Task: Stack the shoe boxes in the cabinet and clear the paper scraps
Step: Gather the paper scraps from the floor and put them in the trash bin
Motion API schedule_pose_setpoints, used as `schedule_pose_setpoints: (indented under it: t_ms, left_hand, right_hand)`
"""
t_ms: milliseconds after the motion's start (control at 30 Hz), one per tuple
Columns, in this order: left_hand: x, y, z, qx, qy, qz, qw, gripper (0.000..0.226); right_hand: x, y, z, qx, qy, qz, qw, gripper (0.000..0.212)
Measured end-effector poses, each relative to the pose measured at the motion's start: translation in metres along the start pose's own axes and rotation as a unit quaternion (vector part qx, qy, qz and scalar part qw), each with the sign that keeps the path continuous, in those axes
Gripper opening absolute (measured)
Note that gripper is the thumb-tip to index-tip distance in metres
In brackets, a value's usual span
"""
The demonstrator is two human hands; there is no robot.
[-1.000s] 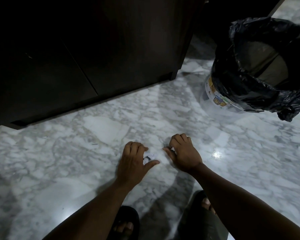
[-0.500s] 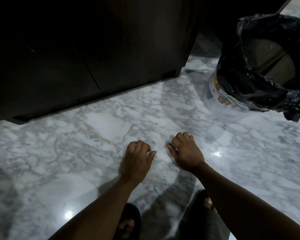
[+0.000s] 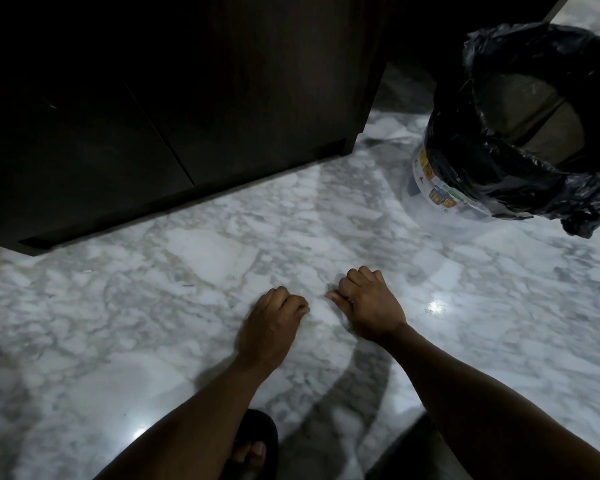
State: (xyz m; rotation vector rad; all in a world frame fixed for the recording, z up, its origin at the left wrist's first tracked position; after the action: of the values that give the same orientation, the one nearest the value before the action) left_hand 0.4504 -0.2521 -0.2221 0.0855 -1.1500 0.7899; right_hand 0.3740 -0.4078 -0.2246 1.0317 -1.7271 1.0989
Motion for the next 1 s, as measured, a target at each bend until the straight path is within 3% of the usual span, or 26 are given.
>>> schedule_pose_setpoints:
  t_ms: [200,300,400,467,567,833,1000]
  left_hand:
    - [-0.001,0.005,0.003,-0.032,-0.012,-0.064,0.997,0.049]
    - [0.001,0.013,0.008,-0.049,-0.072,-0.073,0.994,0.063]
    - [0.0,0.011,0.008,-0.048,-0.08,-0.051,0.994,0.053]
    - [0.001,0.011,0.007,-0.049,-0.057,-0.035,0.997,0.045]
    - [0.0,0.014,0.005,-0.047,-0.027,-0.018,0.998,0.035]
    - [-0.003,0.013,-0.001,-0.012,0.03,0.008,0.999,0.019]
    - [-0.003,0.014,-0.006,0.002,0.047,0.055,0.997,0.02]
  right_hand:
    - [0.001,0.001,-0.002,0.019,0.006,0.005,1.0,0.039]
    - [0.002,0.0,-0.003,0.008,-0.007,-0.005,1.0,0.043]
    - [0.006,0.0,-0.003,0.008,-0.054,-0.03,0.998,0.046]
    - [0.008,-0.001,-0.001,0.029,-0.078,-0.077,0.994,0.061]
    - [0.01,0.001,0.0,0.082,-0.026,-0.12,0.989,0.083]
    - [0.001,0.006,0.006,0.034,-0.04,-0.045,0.998,0.027]
    - [-0.002,0.014,0.012,-0.076,-0.069,-0.008,0.995,0.025]
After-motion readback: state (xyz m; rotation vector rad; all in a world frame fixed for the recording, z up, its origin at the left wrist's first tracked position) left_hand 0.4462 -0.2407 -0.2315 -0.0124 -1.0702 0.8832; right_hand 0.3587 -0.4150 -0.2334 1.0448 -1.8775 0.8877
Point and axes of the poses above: each hand's wrist, its own y-axis away from the middle knuckle, its own x-axis out of the back of the hand, z = x × y, the point moved 7 cm from there along -y, towards the middle knuckle, and after that the axes turned 8 degrees about z, right-handed, at the moved point
